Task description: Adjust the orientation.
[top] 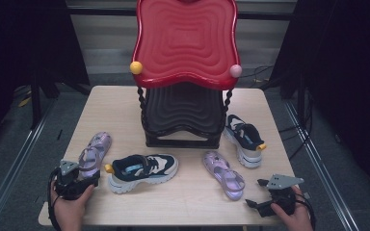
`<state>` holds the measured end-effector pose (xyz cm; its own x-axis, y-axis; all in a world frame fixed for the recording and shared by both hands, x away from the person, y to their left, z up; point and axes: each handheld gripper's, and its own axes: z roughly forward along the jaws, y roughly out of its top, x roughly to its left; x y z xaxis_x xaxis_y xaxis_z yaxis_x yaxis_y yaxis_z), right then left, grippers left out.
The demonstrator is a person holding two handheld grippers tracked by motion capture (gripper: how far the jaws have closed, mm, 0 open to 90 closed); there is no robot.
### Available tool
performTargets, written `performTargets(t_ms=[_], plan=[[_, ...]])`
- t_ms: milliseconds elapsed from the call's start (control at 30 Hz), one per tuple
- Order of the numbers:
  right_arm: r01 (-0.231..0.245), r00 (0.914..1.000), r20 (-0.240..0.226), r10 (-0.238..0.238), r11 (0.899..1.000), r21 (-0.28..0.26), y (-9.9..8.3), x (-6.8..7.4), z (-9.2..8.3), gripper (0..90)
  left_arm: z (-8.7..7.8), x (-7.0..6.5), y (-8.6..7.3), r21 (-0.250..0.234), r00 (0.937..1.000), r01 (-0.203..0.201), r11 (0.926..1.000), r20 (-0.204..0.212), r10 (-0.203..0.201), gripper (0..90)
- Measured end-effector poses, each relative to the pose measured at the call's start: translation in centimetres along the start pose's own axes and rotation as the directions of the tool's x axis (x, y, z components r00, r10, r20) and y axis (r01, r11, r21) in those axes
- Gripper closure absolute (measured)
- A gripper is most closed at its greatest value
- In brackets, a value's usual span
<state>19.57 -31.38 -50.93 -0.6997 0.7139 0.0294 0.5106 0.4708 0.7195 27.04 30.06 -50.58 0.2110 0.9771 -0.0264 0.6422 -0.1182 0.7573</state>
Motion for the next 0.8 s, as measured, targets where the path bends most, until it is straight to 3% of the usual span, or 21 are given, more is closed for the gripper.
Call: performTargets(t_ms=[267, 567, 700, 800], plan=[[-0.003, 1.0000, 0.004, 0.003, 1.000, 0.002, 0.0, 0.0, 0.0, 11.1, 0.6, 0.2, 0.5, -0.029, 0.9998, 0.018, 0.9994, -0.004, -0.018, 22.7], [-0.005, 1.0000, 0.004, 0.005, 1.000, 0.002, 0.1, 0.0, 0.1, 11.1, 1.6, -0.2, 1.3, -0.021, 0.9994, 0.029, 0.9994, -0.021, -0.029, 24.9], [-0.005, 1.0000, 0.004, 0.005, 1.000, 0.001, 0.1, 0.0, 0.1, 11.1, 1.9, -0.6, 1.5, -0.001, 0.9996, 0.005, 1.0000, -0.029, -0.005, 26.7], [-0.005, 1.0000, 0.004, 0.005, 1.000, 0.001, 0.1, 0.0, 0.1, 11.1, 1.8, -0.5, 1.4, -0.005, 0.9995, 0.016, 0.9999, -0.027, -0.016, 28.0]])
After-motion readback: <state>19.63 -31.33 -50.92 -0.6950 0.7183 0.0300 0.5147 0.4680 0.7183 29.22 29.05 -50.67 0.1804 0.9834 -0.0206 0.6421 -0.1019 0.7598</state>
